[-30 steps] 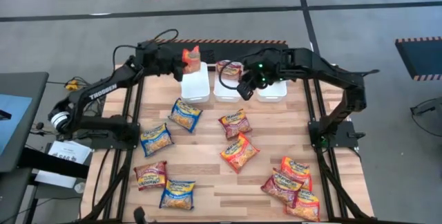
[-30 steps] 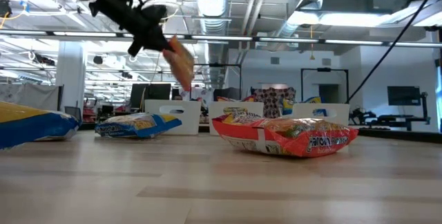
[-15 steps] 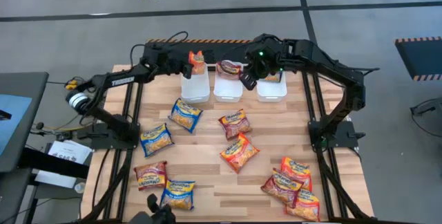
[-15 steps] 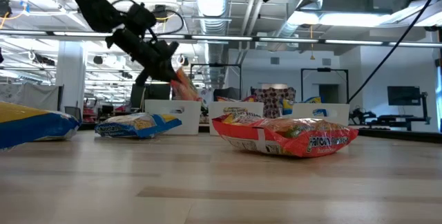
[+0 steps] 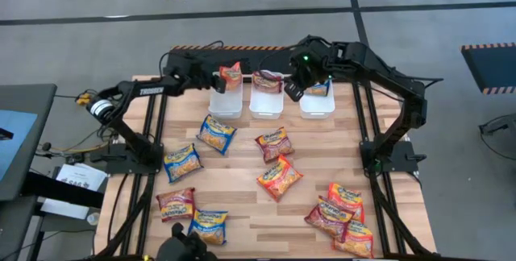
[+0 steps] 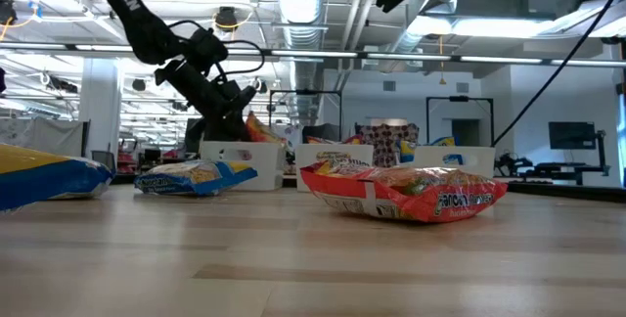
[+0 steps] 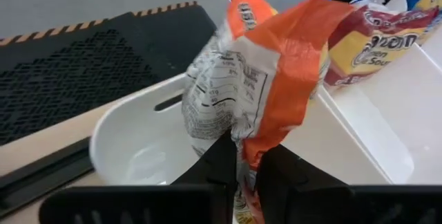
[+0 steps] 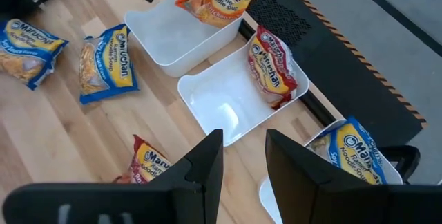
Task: Sort Maruchan noodles
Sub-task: Put the orange noodle pack into the left white bin
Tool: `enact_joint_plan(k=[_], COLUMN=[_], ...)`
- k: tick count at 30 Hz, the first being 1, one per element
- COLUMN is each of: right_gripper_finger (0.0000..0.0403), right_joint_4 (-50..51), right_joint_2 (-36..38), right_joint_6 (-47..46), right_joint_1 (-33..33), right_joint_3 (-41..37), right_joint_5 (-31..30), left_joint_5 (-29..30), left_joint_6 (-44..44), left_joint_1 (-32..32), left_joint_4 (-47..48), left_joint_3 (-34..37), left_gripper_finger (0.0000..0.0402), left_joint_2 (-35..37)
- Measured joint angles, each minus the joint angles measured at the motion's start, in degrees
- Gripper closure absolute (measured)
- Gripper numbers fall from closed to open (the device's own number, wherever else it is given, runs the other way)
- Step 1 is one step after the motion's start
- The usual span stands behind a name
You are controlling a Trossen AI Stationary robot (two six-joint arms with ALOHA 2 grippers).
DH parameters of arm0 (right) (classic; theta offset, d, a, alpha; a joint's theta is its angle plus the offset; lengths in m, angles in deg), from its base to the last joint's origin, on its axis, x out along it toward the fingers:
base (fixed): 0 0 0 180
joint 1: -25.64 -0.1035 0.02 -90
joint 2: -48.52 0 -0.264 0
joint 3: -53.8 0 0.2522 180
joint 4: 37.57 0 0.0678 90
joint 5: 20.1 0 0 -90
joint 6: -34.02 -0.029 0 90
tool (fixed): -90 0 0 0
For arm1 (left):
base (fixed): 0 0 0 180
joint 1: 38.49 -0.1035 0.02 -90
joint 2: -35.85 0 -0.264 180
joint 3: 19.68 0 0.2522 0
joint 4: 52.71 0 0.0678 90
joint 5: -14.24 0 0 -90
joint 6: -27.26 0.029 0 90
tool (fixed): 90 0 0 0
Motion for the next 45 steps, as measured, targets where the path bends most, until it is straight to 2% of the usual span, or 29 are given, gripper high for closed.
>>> enact_joint_plan(k=[9,15,19,23,31,39,45], right_gripper_finger=[0.0270,0.0270,0.0270,0.0270,0.0270,0.0270,0.0270], right_joint_4=[0.29,0.20,0.04,-0.90,-1.70,-1.57,-1.55], right_joint_2=[0.00,0.00,0.00,0.00,0.00,0.00,0.00], right_joint_6=[-0.03,-0.06,-0.10,-0.19,-0.17,-0.15,-0.06], right_joint_1=[-0.55,-0.56,-0.55,-0.57,-0.57,-0.57,-0.52], right_joint_3=[0.00,0.00,0.00,0.00,0.00,0.00,0.00], right_joint_5=[0.02,0.07,0.07,0.07,0.07,0.07,0.07], left_joint_5=[-3.79,-5.31,-5.55,-4.20,-2.88,-4.67,-6.00], left_joint_6=[-0.71,-0.72,-2.97,-5.81,-2.83,-1.01,-3.61], left_joint_1=[-4.38,-4.55,-4.00,-3.69,-5.42,-7.34,-5.57], left_joint_4=[1.43,1.45,1.73,2.58,3.10,5.80,8.75], left_joint_3=[0.00,0.00,0.00,0.00,-0.29,-2.67,-2.69], left_gripper_finger=[0.0307,0.0251,0.0227,0.0222,0.0222,0.0222,0.0222], left_joint_2=[0.00,0.00,-0.98,-2.39,-1.43,-1.38,-2.67])
